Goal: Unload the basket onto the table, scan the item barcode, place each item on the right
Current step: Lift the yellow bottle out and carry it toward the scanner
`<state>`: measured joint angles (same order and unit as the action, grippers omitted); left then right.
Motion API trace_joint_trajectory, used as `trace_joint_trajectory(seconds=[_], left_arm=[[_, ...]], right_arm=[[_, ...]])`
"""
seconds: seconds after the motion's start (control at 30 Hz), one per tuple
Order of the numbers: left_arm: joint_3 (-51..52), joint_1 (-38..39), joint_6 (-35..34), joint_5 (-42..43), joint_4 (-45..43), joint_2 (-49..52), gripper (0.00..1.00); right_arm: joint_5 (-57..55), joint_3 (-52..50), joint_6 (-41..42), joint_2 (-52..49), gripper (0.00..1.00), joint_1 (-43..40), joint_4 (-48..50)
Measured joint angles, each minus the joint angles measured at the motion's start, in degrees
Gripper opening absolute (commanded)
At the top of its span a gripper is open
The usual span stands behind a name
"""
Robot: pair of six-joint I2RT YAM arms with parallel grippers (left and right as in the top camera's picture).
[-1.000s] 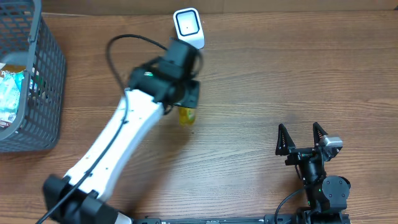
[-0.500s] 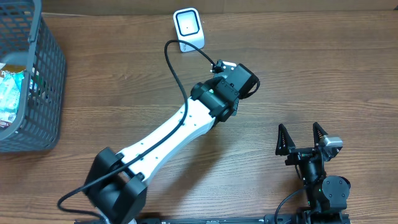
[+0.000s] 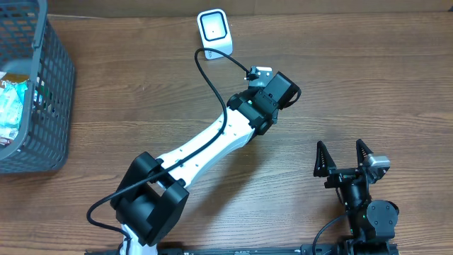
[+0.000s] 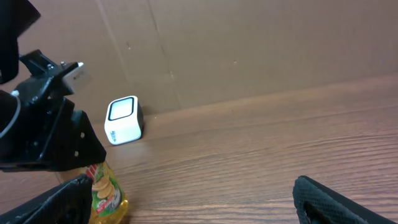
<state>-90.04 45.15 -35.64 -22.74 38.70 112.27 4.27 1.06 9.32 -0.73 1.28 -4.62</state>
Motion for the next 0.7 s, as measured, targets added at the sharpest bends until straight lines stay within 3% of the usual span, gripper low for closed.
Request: trace_joint_trajectory(seconds=[0.17,0.27,0.43,0.7], left_arm=[[0.0,0.0,0.1,0.4,-0.3,2.4,0.46],[-0.1,0.0,1.5,1.7,-0.7,2.6,0.72],[-0.1,0.0,3.5,4.4,-1.2,2.6,0.96],[-2.0,0.0,7.4,5.8,1.7,2.6,0.99]], right_arm=[[0.0,0.0,0.0,0.0,1.0,0.0,0.0],[0.0,0.0,0.0,0.0,1.0,0.0,0.0],[0.0,0.0,0.0,0.0,1.0,0.0,0.0],[0.0,0.0,0.0,0.0,1.0,0.0,0.0]])
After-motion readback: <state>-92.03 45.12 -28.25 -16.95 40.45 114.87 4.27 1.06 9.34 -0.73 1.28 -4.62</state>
